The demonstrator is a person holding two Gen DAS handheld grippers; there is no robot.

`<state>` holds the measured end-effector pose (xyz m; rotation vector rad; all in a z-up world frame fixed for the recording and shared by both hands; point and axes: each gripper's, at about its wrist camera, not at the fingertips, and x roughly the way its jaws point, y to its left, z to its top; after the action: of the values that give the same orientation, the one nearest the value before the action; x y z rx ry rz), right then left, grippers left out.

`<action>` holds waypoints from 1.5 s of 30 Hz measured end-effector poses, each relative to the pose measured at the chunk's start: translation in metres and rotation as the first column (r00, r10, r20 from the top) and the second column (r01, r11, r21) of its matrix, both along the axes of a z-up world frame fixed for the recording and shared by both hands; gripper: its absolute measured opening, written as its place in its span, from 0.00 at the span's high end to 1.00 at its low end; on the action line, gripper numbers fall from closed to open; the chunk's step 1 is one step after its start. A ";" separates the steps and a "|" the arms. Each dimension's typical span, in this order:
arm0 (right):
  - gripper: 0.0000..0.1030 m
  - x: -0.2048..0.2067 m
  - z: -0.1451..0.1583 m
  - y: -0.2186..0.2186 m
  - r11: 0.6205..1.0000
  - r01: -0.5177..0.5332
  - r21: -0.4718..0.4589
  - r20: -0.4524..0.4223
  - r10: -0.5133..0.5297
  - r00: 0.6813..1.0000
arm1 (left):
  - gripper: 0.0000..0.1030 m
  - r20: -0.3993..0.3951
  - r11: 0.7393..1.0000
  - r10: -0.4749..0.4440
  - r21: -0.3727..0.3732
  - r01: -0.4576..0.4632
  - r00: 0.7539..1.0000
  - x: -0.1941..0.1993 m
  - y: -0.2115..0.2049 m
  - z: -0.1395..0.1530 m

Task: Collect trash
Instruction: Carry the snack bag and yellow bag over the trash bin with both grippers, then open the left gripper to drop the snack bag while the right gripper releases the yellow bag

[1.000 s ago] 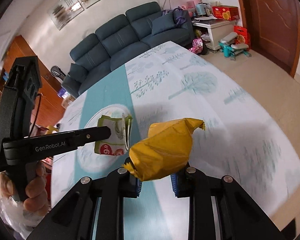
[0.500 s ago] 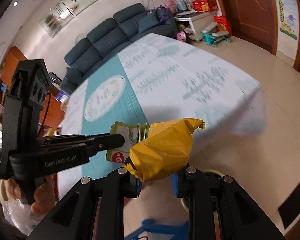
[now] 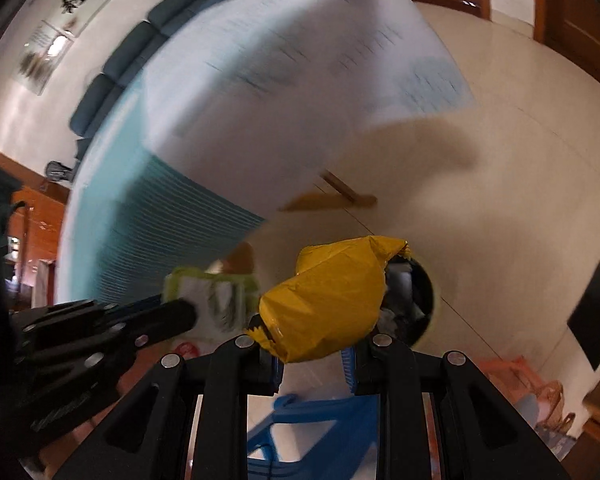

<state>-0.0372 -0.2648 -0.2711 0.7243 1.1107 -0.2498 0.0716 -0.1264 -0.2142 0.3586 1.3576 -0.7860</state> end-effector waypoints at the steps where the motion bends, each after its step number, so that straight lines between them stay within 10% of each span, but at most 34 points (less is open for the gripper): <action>1: 0.78 -0.003 -0.011 -0.003 1.000 0.010 0.009 -0.013 -0.010 1.000 | 0.96 -0.003 1.000 -0.008 0.009 0.008 1.000 -0.005 -0.003 -0.007; 16: 0.78 -0.007 -0.134 -0.016 0.997 0.040 0.072 -0.179 -0.026 0.983 | 0.96 -0.114 0.988 -0.017 0.152 0.034 0.993 -0.008 -0.036 -0.139; 41: 0.78 0.006 -0.157 -0.030 0.990 0.079 0.119 -0.195 -0.054 0.979 | 0.90 -0.106 0.967 0.035 0.253 -0.007 0.994 0.031 -0.059 -0.198; 43: 0.78 0.007 -0.157 -0.030 0.990 0.076 0.119 -0.197 -0.052 0.979 | 0.86 -0.101 0.967 0.038 0.256 -0.011 0.994 0.032 -0.058 -0.198; 45: 0.76 0.008 -0.158 -0.029 0.991 0.074 0.116 -0.197 -0.050 0.979 | 0.60 -0.099 0.967 0.044 0.253 -0.018 0.994 0.033 -0.057 -0.197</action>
<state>-0.0294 -0.2939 -0.4293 0.8586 1.2983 -0.3121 0.1046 -0.1836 -0.4116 0.4996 1.5629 -0.6137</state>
